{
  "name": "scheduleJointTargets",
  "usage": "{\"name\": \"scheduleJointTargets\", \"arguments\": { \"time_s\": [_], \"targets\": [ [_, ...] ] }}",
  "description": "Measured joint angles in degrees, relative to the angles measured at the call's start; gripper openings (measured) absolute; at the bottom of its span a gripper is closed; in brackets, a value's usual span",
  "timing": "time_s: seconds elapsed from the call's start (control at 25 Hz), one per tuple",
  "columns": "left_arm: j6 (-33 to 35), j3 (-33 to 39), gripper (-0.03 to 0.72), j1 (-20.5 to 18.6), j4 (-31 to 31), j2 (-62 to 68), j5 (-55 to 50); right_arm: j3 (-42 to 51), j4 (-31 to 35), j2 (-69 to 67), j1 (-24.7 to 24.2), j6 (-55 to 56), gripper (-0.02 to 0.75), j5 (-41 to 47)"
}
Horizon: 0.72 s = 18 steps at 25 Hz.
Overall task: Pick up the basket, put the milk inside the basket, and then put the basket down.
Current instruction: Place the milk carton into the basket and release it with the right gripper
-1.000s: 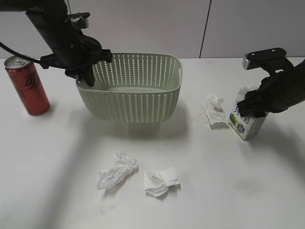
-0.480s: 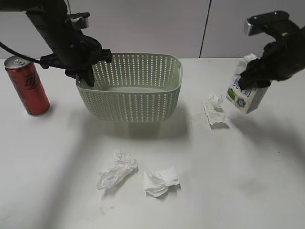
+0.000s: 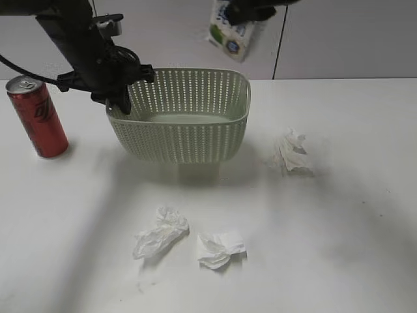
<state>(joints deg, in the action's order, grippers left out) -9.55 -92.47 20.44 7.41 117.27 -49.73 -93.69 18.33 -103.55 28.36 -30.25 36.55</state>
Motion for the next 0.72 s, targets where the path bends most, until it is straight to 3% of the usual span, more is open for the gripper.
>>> {"name": "scheduleJointTargets", "arguments": {
  "time_s": [0.2,0.64,0.72],
  "targets": [
    [0.00,0.00,0.000,0.00,0.04,0.00,1.51,-3.02,0.00,-8.55,3.12,-0.10,0.322,-0.06],
    [0.00,0.00,0.000,0.00,-1.16,0.05,2.20,-3.54,-2.49,-19.57,3.91,-0.10,0.325,-3.06],
    [0.00,0.00,0.000,0.00,-1.11,0.05,2.27,-3.73,-2.56,-19.57,3.91,-0.10,0.373,-3.37]
  ]
}}
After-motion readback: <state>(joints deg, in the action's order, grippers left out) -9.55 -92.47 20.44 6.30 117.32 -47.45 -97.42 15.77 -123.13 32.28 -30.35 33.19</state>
